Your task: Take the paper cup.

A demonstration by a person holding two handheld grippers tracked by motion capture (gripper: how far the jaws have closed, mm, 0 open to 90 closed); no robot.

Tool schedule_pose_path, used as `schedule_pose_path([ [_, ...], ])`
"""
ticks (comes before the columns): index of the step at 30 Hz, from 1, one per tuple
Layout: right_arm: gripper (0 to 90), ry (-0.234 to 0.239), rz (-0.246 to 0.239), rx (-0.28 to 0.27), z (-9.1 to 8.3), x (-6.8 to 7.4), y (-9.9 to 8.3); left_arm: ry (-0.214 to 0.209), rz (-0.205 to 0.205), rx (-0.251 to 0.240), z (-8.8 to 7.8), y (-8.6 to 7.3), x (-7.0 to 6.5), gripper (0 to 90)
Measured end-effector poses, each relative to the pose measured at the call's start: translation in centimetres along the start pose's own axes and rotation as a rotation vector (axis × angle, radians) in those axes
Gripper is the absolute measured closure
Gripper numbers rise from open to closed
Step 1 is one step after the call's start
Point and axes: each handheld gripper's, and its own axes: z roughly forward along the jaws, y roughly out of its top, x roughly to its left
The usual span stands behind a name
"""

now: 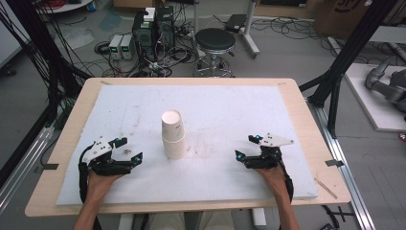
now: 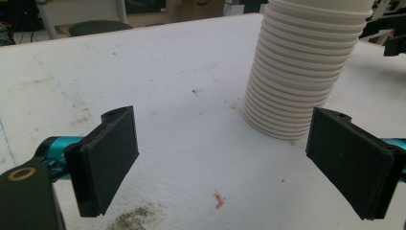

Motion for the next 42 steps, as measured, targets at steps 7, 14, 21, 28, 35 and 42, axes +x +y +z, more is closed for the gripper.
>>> schedule_pose_path([
  [7, 15.9, 0.002, 0.004, -0.002, 0.0, 0.0, 0.0, 0.000, 0.003, 0.003, 0.0, 0.0, 0.0, 10.5],
  [14, 15.8, 0.006, 0.010, 0.000, 0.0, -0.1, 0.0, -0.012, -0.003, 0.000, 0.0, 0.0, 0.1, 10.6],
  [21, 15.9, 0.006, 0.010, -0.007, 0.0, -0.1, 0.0, -0.075, 0.015, -0.031, -0.7, 1.5, 0.3, 10.5],
  [28, 15.9, 0.009, 0.012, 0.003, 0.0, -0.1, 0.0, -0.215, 0.074, -0.050, -1.6, 6.1, 1.5, 10.4],
  [35, 15.9, 0.006, 0.011, 0.002, 0.0, -0.1, 0.0, -0.379, 0.165, -0.034, -1.6, 11.8, 2.3, 10.1],
  [42, 15.9, 0.007, 0.011, 0.000, 0.0, -0.1, 0.0, -0.445, 0.246, 0.042, -0.6, 16.1, 2.4, 10.1],
])
